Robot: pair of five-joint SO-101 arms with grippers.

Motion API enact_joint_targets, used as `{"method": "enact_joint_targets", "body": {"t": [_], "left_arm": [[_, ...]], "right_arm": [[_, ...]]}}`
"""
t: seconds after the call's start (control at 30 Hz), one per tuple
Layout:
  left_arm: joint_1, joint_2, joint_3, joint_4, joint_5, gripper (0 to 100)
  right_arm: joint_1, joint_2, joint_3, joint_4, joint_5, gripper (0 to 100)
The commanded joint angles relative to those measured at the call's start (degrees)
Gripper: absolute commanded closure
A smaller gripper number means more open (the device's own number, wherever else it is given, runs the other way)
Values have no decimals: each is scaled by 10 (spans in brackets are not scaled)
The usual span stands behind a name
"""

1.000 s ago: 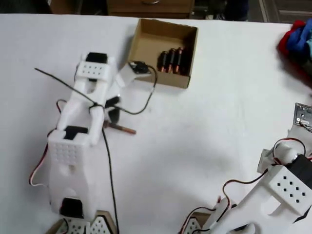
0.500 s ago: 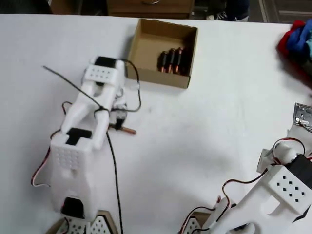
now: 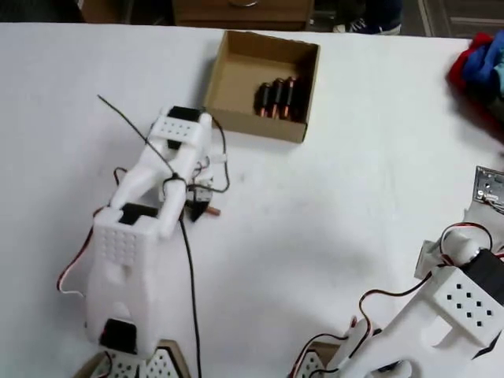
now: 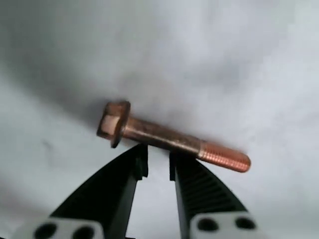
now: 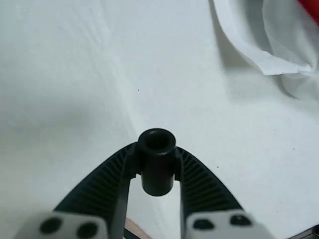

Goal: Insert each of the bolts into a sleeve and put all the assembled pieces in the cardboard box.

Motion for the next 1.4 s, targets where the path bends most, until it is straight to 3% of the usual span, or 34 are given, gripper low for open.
{"method": "enact_joint_targets", "body": {"t": [0.0,0.27,0.43,0.63,0.87,1.13,1.37], "left_arm": [[0,35,-58,-9,5,902],[4,75,-231,69,3,902],[-6,80,-295,65,4,902],[-6,81,-303,50,6,884],[6,76,-320,17,47,701],[28,82,-331,-54,52,753],[21,82,-281,-74,138,774]], "right_arm": [[0,-13,-3,-7,-2,974],[0,-13,-3,-7,1,974],[0,-13,-3,-20,-1,974],[0,-13,-3,-20,-1,974],[0,-12,-1,-20,0,974],[1,-13,27,-20,3,974],[2,-15,25,-20,4,974]]}}
